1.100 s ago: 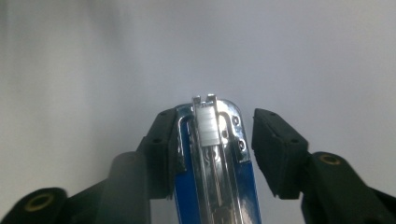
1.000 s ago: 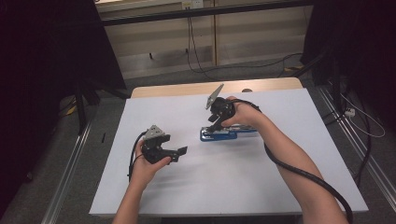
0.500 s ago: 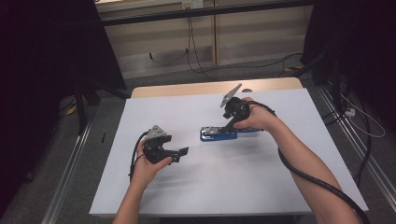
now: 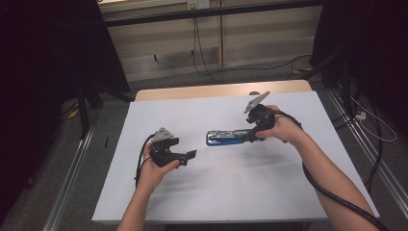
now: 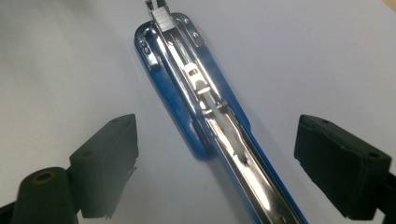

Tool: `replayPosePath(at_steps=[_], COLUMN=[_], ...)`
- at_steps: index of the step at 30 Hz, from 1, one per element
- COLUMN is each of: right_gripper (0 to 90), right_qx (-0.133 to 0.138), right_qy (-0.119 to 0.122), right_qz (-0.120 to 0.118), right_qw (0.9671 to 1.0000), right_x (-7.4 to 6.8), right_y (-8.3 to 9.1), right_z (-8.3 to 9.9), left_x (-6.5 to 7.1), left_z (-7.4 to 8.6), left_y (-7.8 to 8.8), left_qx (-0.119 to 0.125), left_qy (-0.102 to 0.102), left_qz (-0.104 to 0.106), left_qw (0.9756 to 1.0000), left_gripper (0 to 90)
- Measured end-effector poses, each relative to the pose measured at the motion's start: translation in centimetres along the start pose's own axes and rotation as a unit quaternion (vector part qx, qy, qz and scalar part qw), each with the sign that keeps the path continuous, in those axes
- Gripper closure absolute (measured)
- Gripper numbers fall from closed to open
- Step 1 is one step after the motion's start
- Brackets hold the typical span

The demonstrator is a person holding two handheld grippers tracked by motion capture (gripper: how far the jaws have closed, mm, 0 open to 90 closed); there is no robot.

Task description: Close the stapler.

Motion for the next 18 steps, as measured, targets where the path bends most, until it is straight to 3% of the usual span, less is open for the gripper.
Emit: replayPosePath(at_steps=[8,10,18], right_gripper=[13.5,13.9,13.5], right_qx=[0.016,0.020,0.024], right_qy=[-0.028,-0.026,-0.042], right_qz=[0.026,0.041,0.046], right_qw=[0.9991,0.9987,0.9978], right_x=[0.4,0.4,0.5], right_y=[1.4,1.7,2.8], right_z=[1.6,2.1,4.3], left_x=[0.1,0.2,0.1], left_z=[-0.2,-0.3,-0.5], left_y=[-0.6,-0.6,-0.8], left_qx=[-0.003,0.000,-0.004], left_qy=[0.000,0.004,0.004], left_qz=[0.003,0.002,0.000], left_qw=[1.0000,1.0000,1.0000], left_gripper=[9.8,9.9,10.4])
Point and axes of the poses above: each handheld gripper's, and its own axes: y roughly backward along the jaws, z roughly out of its underside, x roughly to its right, the point moved 1 cm from there along -y, roughly forward along the jaws, and after that the axes turned 6 degrees about -y, right-handed, at the moved point
